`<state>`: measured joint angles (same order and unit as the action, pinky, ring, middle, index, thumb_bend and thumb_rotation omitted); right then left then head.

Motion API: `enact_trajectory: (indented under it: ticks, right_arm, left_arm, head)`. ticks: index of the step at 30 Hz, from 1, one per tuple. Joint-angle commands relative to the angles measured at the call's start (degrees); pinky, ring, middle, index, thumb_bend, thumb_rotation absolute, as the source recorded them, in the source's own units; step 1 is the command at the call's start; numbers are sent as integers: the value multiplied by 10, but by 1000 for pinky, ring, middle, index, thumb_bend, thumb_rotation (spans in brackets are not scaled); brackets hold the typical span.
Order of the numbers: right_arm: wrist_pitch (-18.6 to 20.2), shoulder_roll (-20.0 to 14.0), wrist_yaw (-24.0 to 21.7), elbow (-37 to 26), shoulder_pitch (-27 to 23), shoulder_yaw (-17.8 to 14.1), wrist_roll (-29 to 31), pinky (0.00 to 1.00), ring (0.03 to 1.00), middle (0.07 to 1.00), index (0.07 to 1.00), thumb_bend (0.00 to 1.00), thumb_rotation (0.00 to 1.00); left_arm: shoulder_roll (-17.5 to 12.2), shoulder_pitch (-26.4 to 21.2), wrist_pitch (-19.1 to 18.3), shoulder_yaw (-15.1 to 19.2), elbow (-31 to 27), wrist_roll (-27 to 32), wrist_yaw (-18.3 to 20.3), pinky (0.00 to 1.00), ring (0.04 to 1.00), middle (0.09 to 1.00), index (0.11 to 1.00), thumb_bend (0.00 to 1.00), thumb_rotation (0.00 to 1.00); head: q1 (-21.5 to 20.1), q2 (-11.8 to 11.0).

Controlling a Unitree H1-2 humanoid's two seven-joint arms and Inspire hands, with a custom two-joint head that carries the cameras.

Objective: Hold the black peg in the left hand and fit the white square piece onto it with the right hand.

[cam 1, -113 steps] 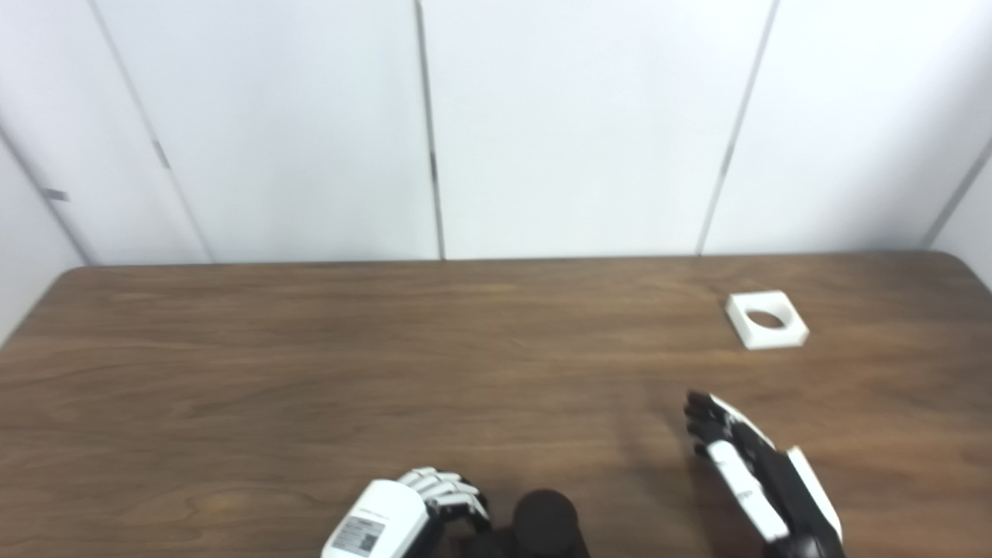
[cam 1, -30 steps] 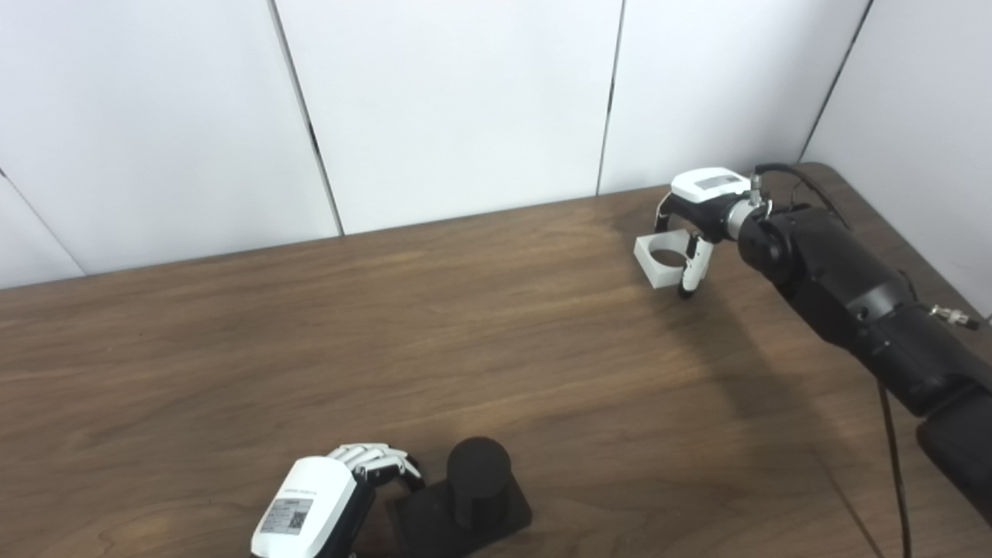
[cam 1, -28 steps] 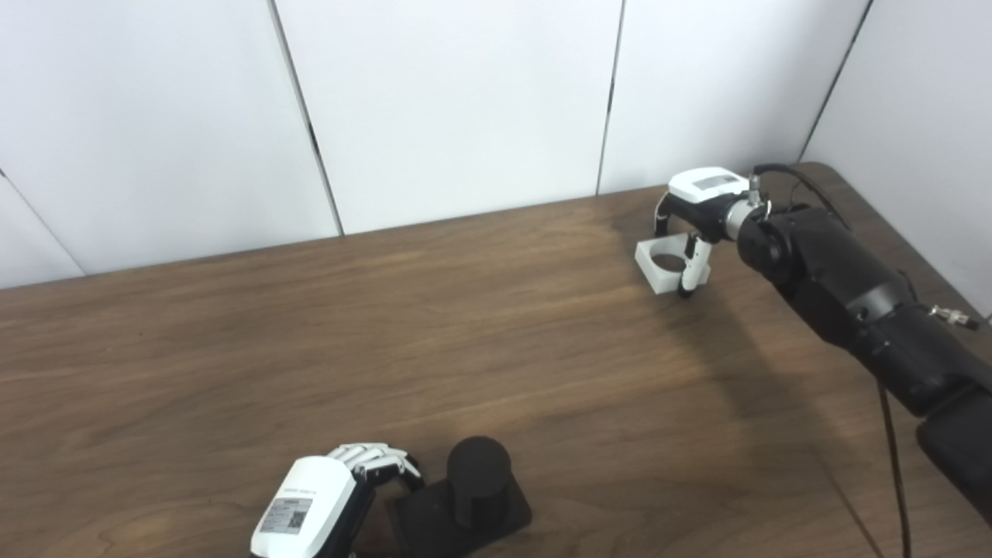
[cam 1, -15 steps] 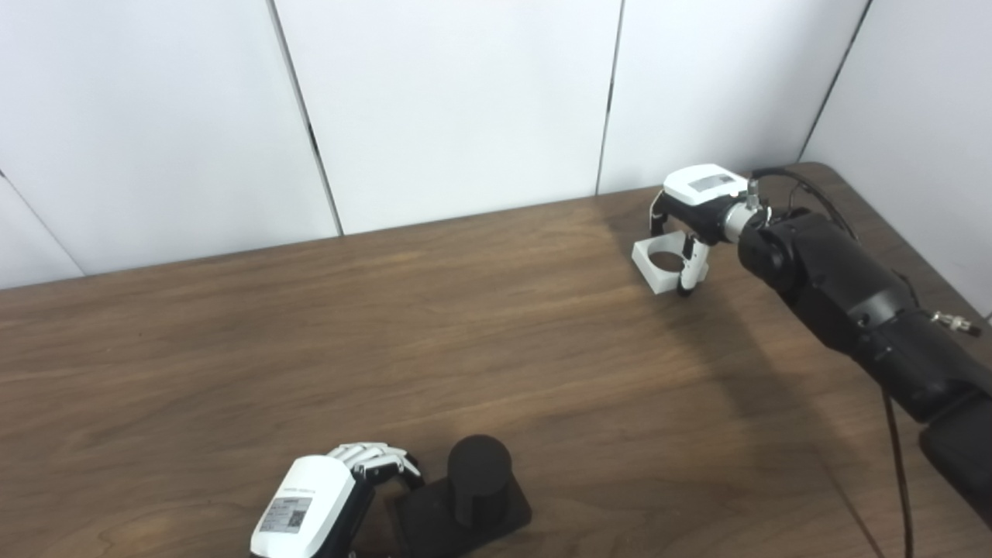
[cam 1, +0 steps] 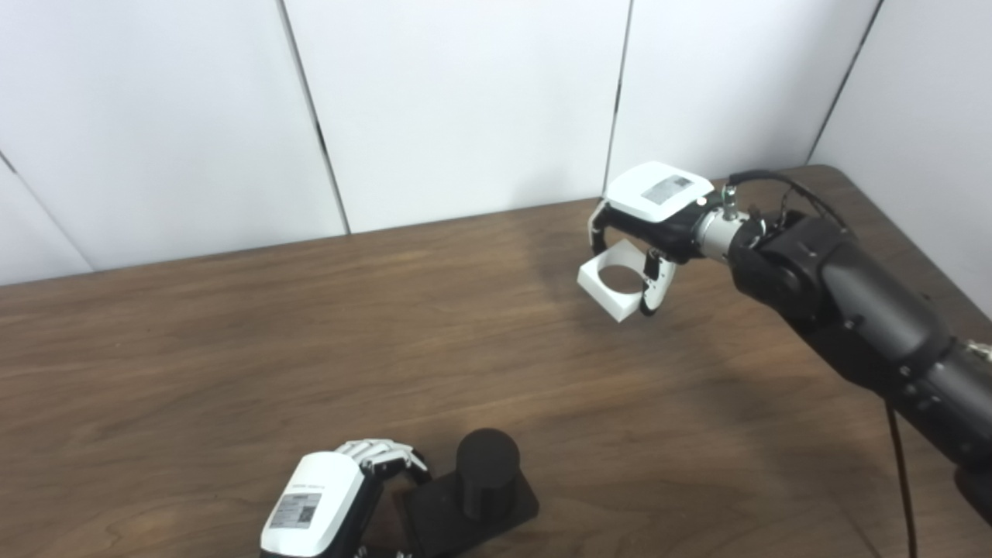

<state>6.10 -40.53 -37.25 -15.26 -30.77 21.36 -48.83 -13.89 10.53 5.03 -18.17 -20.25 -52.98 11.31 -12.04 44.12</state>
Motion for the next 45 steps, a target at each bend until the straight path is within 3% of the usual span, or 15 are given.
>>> enact_trajectory:
  ticks: [1, 6, 12, 19, 32, 45]
  right_arm:
    - [4, 2, -35, -60, -26, -12, 10, 875, 863, 751, 484, 524, 132]
    - [18, 37, -108, -150, -36, -13, 15, 886, 860, 747, 484, 524, 134]
    - [9, 80, -148, -219, -30, -19, 29, 855, 845, 727, 482, 525, 136]
    - [25, 117, -194, -272, -19, -21, 44, 833, 830, 714, 482, 525, 134]
    - [34, 152, -241, -306, -13, -23, 54, 825, 838, 714, 483, 525, 134]
    - [1, 159, -226, -284, 11, -17, 57, 827, 841, 719, 483, 524, 133]
  left_arm:
    - [-4, 9, -29, -4, 11, -15, 26, 762, 764, 716, 490, 504, 54]
    - [1, 6, -39, -8, 5, -25, 35, 765, 765, 717, 491, 504, 54]
    - [4, 3, -50, -14, 3, -32, 39, 765, 766, 719, 491, 503, 55]
    - [6, 0, -53, -15, 2, -37, 43, 769, 767, 720, 491, 504, 54]
    - [8, -4, -58, -17, 3, -37, 45, 771, 766, 718, 491, 504, 53]
    - [6, -6, -61, -18, 0, -37, 49, 771, 769, 721, 491, 504, 54]
  head:
    - [5, 4]
    - [11, 8]
    - [16, 11]
    - [20, 16]
    - [23, 21]
    - [18, 21]
